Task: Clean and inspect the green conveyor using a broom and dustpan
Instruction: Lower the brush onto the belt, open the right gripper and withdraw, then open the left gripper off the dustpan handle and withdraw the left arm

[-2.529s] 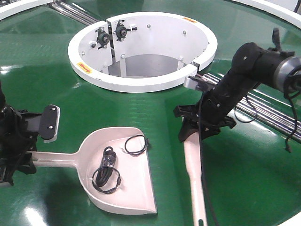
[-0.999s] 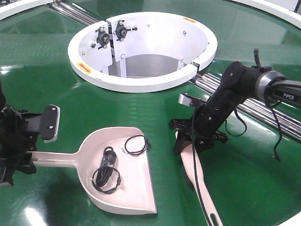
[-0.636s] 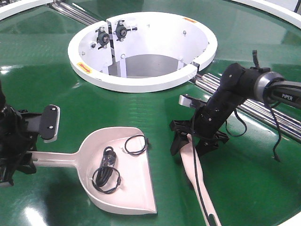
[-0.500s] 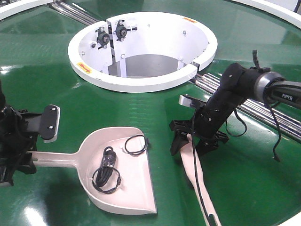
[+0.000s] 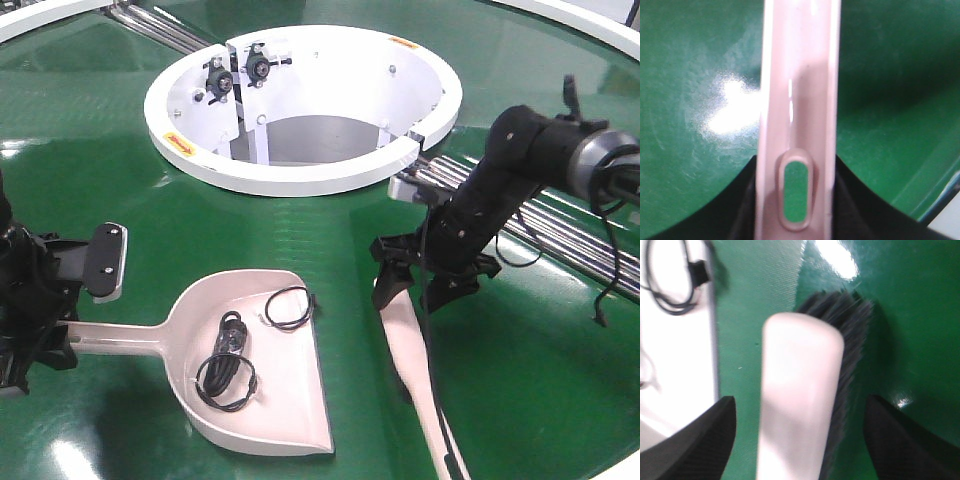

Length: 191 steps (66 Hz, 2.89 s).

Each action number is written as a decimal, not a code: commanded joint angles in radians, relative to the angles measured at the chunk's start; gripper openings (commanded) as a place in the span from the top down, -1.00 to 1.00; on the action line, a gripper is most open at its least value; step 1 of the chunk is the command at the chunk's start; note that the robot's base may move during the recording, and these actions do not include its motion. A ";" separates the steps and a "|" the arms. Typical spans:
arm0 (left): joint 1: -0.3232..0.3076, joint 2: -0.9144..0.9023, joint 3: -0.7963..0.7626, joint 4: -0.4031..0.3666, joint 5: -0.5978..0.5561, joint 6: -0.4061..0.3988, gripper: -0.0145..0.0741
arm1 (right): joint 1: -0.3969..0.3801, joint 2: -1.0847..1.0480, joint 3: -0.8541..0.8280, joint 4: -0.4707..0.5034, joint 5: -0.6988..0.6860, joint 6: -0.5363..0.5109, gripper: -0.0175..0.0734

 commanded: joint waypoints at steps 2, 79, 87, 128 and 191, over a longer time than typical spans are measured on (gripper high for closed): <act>-0.006 -0.034 -0.025 -0.034 -0.030 -0.018 0.72 | -0.007 -0.124 -0.025 0.011 -0.053 -0.012 -0.51; -0.006 -0.034 -0.025 -0.034 -0.030 -0.018 0.72 | 0.005 -1.213 0.736 -0.316 -0.824 0.065 -0.15; -0.006 -0.034 -0.025 -0.034 -0.030 -0.018 0.72 | 0.005 -1.282 0.781 -0.312 -0.828 0.065 0.23; -0.006 -0.034 -0.025 -0.034 -0.030 -0.018 0.72 | 0.006 -1.341 0.781 -0.312 -0.829 0.067 0.64; -0.006 -0.034 -0.025 -0.017 -0.017 -0.018 0.66 | 0.007 -1.341 0.781 -0.312 -0.831 0.067 0.64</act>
